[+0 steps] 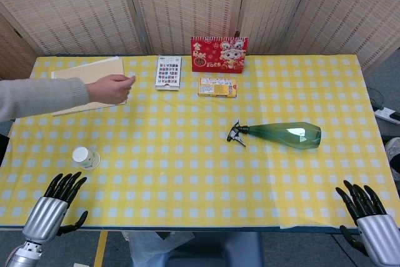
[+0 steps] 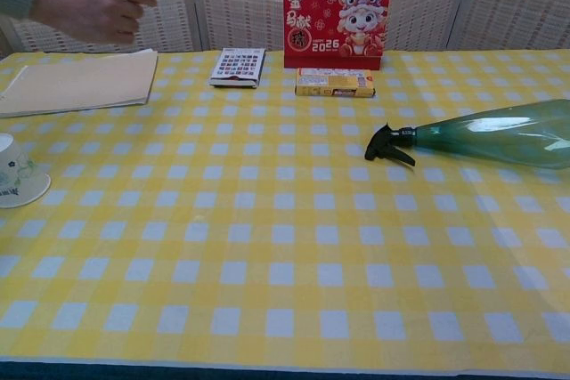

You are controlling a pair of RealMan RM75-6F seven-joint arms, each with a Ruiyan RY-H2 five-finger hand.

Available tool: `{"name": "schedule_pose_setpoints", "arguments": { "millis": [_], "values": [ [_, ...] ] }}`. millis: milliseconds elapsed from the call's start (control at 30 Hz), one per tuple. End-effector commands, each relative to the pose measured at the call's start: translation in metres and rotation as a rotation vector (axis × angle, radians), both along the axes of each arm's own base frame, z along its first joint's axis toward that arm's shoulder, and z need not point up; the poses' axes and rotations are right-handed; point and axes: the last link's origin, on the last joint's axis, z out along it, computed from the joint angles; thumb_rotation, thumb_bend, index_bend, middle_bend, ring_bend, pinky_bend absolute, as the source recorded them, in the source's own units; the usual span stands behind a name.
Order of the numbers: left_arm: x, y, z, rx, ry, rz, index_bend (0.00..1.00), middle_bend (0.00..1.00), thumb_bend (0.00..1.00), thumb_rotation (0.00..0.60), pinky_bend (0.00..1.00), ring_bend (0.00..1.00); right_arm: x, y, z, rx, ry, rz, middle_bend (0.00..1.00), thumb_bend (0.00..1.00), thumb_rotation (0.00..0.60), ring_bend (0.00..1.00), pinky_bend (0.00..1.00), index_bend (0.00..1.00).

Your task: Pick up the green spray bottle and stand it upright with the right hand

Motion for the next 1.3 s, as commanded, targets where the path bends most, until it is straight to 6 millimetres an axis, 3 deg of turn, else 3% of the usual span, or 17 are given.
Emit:
{"name": "schedule_pose_setpoints", "arguments": {
  "millis": [33,133,267,467,667,867,1300],
  "values": [
    [0.0,0.0,0.0,0.001,0.0,0.0,0.0,0.06,0.45,0.336,0.03,0.07,0.0,-0.001,0.0,0.001,0.0,0.0,0.0,0.37,0.6,0.0,0.0,0.0],
    [-0.001,0.0,0.0,0.0,0.001,0.006,0.0,0.06,0.45,0.335,0.03,0.07,0.0,-0.002,-0.002,0.008,0.001,0.006,0.0,0.37,0.6,0.0,0.0,0.0],
    [-0.001,0.001,0.002,0.002,-0.011,0.008,0.0,0.06,0.45,0.335,0.03,0.07,0.009,-0.025,-0.012,0.069,0.027,0.047,0.0,0.37,0.6,0.0,0.0,0.0],
    [-0.003,0.002,0.004,0.002,-0.017,0.01,0.0,0.06,0.45,0.337,0.03,0.07,0.058,-0.1,-0.018,0.148,0.116,0.098,0.0,0.37,0.6,0.0,0.0,0.0],
    [-0.004,0.001,0.009,0.014,-0.038,0.014,0.0,0.06,0.45,0.334,0.03,0.07,0.089,-0.157,-0.03,0.169,0.196,0.072,0.0,0.37,0.6,0.0,0.0,0.0],
    [-0.004,0.001,0.011,0.007,-0.052,0.016,0.0,0.06,0.45,0.336,0.03,0.07,0.096,-0.209,-0.056,0.197,0.218,-0.009,0.0,0.37,0.6,0.0,0.0,0.0],
    [-0.009,0.003,0.021,0.022,-0.091,0.041,0.0,0.06,0.45,0.336,0.03,0.07,0.091,-0.272,-0.113,0.213,0.295,-0.118,0.05,0.37,0.6,0.01,0.0,0.0]
  ]
}}
